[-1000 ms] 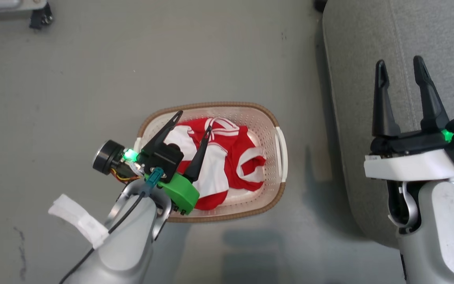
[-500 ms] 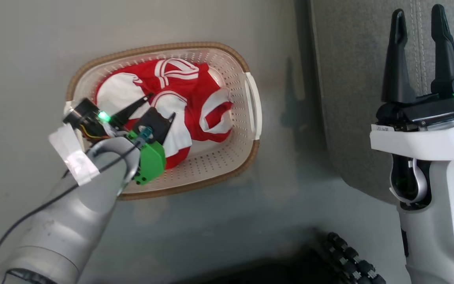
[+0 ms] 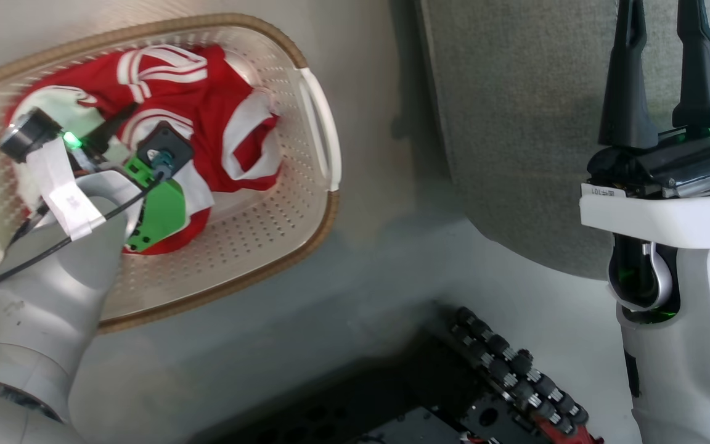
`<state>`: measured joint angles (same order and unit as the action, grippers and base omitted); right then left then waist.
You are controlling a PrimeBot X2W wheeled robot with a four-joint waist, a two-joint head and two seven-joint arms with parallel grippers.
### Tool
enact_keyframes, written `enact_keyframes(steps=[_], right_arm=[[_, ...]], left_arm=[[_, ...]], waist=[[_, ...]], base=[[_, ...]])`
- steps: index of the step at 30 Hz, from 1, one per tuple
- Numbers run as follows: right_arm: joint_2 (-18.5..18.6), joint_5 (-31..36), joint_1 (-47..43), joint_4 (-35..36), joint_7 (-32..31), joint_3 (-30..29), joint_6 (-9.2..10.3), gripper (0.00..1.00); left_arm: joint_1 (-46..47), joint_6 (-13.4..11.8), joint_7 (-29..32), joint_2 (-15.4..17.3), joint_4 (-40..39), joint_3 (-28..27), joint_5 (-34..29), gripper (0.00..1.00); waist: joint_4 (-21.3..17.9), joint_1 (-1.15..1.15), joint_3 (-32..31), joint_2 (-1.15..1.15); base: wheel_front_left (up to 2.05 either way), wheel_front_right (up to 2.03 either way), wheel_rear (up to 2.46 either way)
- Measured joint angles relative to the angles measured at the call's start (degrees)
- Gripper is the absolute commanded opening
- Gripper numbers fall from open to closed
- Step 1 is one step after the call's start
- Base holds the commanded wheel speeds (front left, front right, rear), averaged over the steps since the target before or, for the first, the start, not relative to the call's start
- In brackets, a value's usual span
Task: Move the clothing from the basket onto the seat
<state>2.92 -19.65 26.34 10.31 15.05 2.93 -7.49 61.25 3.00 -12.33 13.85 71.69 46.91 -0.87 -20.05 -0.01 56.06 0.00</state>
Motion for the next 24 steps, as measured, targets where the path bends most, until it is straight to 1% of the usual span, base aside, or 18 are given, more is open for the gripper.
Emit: enact_keyframes(steps=[4, 6, 7, 8, 9, 13, 16, 19, 24], right_arm=[[0.0, -0.51, 0.03, -0.04, 0.0, 0.26, 0.0, 1.0], [-0.01, -0.67, 0.03, -0.12, 0.0, 0.36, 0.0, 1.0], [-0.01, -0.78, 0.02, -0.22, 0.0, 0.4, 0.0, 1.0], [-0.01, -0.88, 0.02, -0.33, 0.01, 0.41, 0.0, 1.0], [-0.01, -0.96, 0.02, -0.44, 0.0, 0.42, 0.0, 1.0], [-0.03, -0.94, -0.02, -0.97, 0.0, 0.29, 0.0, 1.0], [-0.05, -0.48, -0.1, -1.52, 0.0, 0.26, 0.0, 1.0], [-0.07, 0.51, -0.25, -2.1, 0.0, -0.19, 0.0, 1.0], [-0.13, 2.97, -1.99, -3.03, 0.0, -1.13, 0.0, 1.0]], left_arm=[[0.79, -2.21, 2.15, 1.18, 0.94, 0.81, -0.56, 1.0], [0.92, -2.57, 2.98, 1.53, 1.15, 1.13, -0.7, 1.0], [0.99, -2.65, 3.42, 1.64, 1.23, 1.24, -0.7, 0.47], [1.02, -2.7, 3.68, 1.72, 1.3, 1.2, -0.67, 0.08], [1.03, -2.77, 3.69, 1.83, 1.36, 1.18, -0.59, 0.0], [1.03, -3.94, 2.45, 1.68, 1.54, 0.05, 0.97, 0.0], [0.58, -4.76, 0.85, 0.83, 1.6, -0.74, 2.24, 0.0], [-1.41, -5.72, -0.91, -0.74, 1.42, -1.77, 4.12, 0.0], [-6.31, -6.55, -2.44, -3.13, -1.07, -4.71, 8.28, 0.0]], waist=[[-2.06, 0.0, 2.07, 0.0], [-2.87, 0.0, 2.74, 0.0], [-3.26, 0.0, 3.02, 0.0], [-3.59, 0.0, 3.23, 0.0], [-3.83, 0.0, 3.35, 0.0], [-4.17, 0.0, 2.96, 0.0], [-3.98, 0.0, 1.9, 0.0], [-3.55, 0.0, -0.02, 0.0], [-2.28, 0.0, -4.6, 0.0]], base=[[0.0, 0.0, 0.0], [0.0, 0.0, 0.0], [0.0, 0.0, 0.0], [0.0, 0.0, 0.0], [0.0, 0.0, 0.0], [0.0, 0.0, 0.0], [0.0, 0.0, 0.0], [0.0, 0.0, 0.0], [0.0, 0.0, 0.0]])
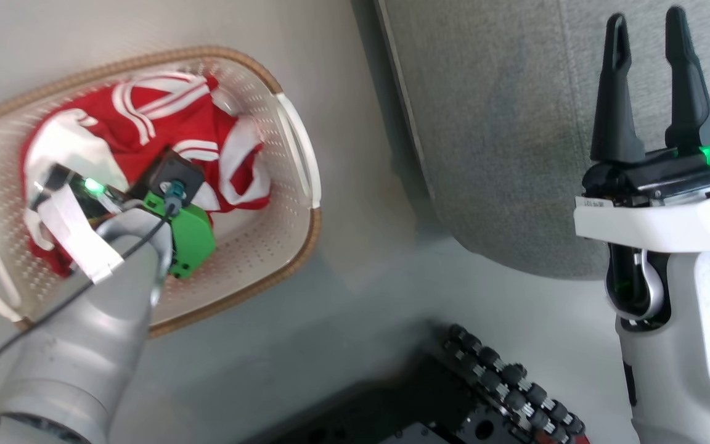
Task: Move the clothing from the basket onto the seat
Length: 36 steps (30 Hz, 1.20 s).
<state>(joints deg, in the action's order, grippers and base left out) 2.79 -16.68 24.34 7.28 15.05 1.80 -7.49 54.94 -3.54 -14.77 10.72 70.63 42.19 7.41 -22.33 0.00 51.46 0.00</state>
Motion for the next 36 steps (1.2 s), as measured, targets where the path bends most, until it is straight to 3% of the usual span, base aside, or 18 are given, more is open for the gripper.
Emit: enact_keyframes(steps=[11, 21, 36], right_arm=[[-0.04, 5.61, -7.84, -2.48, 0.01, -0.51, 0.0, 1.0], [-0.02, 7.68, -14.88, -4.11, 0.0, 0.81, 0.0, 1.0], [0.02, 9.2, -22.45, -6.22, 0.0, 4.44, 0.0, 1.0]], left_arm=[[-16.67, -0.94, -0.25, -1.23, -20.54, -8.03, 6.94, 0.0], [-28.26, 1.48, -0.25, -2.56, -35.45, -14.03, 7.26, 0.0], [-35.33, 5.67, -0.25, -6.06, -52.33, -19.12, 6.14, 0.0]], waist=[[4.9, 0.0, -14.53, 0.0], [8.95, 0.0, -29.05, 0.0], [12.78, 0.01, -44.93, 0.0]], base=[[0.0, 0.0, 0.0], [0.0, 0.0, 0.0], [0.0, 0.0, 0.0]])
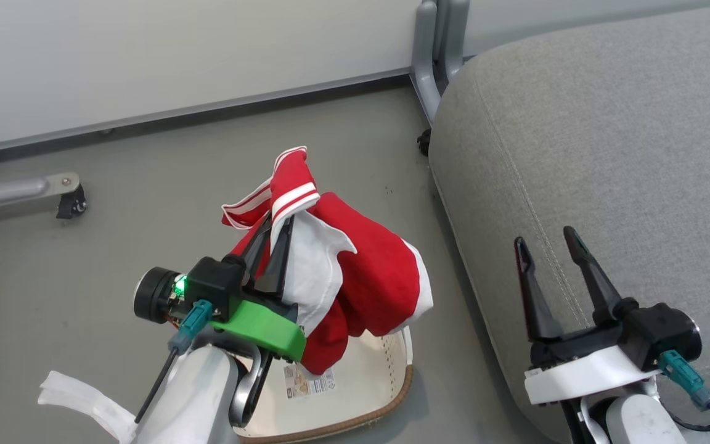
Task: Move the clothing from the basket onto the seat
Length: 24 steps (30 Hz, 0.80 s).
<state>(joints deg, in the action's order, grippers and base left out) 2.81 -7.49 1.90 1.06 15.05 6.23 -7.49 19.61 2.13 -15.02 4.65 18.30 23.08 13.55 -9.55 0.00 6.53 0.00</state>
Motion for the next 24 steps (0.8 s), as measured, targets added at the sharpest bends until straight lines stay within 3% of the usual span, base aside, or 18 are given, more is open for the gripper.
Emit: enact_keyframes(steps=[10, 15, 24], right_arm=[[-0.1, 0.35, -0.15, -0.68, 0.01, 8.42, -0.02, 1.0], [0.19, 0.12, 1.22, -1.71, 0.0, 10.22, -0.01, 1.0], [3.5, -1.8, 4.25, -3.15, 0.01, 18.46, -0.02, 1.0]], left_arm=[[-0.59, 3.77, 0.0, -0.69, -6.22, 1.27, 0.02, 0.0], [-0.39, 4.42, 0.0, -1.05, -7.3, 2.9, -0.02, 0.0], [1.19, 4.95, 0.0, -1.63, -9.02, 7.8, 1.02, 0.0]], waist=[[1.35, 0.0, -3.55, 0.0], [1.73, 0.0, -3.23, 0.0], [2.4, 0.0, -2.8, 0.0]], base=[[0.0, 0.0, 0.0], [0.0, 0.0, 0.0], [0.0, 0.0, 0.0]])
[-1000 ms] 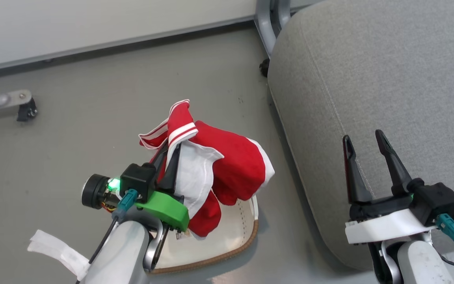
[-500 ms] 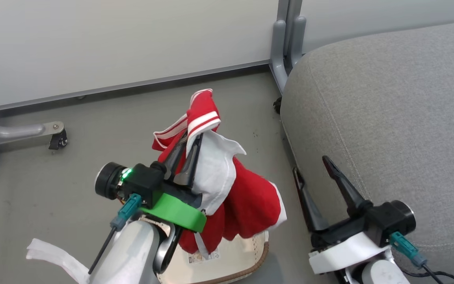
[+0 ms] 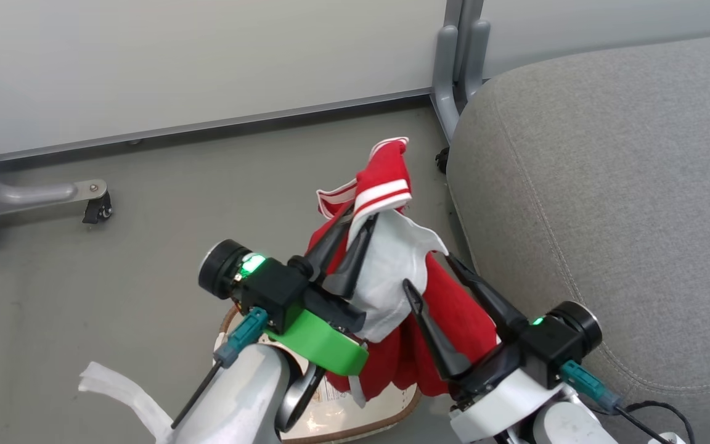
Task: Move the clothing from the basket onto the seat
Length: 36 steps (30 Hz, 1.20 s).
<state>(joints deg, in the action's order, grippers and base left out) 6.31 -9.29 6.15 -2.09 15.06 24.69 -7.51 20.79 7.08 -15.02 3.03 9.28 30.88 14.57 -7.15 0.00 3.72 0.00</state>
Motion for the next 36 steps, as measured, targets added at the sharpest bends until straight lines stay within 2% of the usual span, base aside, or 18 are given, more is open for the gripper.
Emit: enact_keyframes(steps=[6, 15, 22, 25, 36], right_arm=[[1.34, 0.03, 3.6, -3.43, -0.01, 3.83, 0.0, 1.0], [-0.47, 5.68, 5.86, -6.14, -0.01, 1.67, 0.0, 1.0], [-1.86, 7.79, 5.16, -4.31, 0.0, -0.52, 0.0, 1.0], [-2.19, 9.29, 4.14, -4.52, -0.01, -2.35, 0.0, 1.0], [-2.59, 8.6, 5.12, -9.87, 0.0, -2.04, 0.0, 1.0]], left_arm=[[1.16, 0.22, 0.0, -0.11, -1.66, 5.09, 2.53, 0.0], [3.41, 0.11, 0.0, -0.14, -1.31, 9.7, 4.19, 0.0], [4.88, -3.38, 0.0, -0.15, 3.39, 10.69, 4.55, 0.0], [5.06, -4.05, 0.01, -0.13, 4.17, 11.8, 5.46, 0.0], [6.37, -3.05, 0.01, -0.11, 3.37, 16.73, 9.66, 0.0]], waist=[[0.35, 0.0, -0.16, 0.0], [0.8, 0.0, -0.31, 0.0], [0.87, 0.0, -0.89, 0.0], [0.7, 0.0, -1.05, 0.0], [0.93, 0.0, -1.6, 0.0]], base=[[0.0, 0.0, 0.0], [0.0, 0.0, 0.0], [0.0, 0.0, 0.0], [0.0, 0.0, 0.0], [0.0, 0.0, 0.0]])
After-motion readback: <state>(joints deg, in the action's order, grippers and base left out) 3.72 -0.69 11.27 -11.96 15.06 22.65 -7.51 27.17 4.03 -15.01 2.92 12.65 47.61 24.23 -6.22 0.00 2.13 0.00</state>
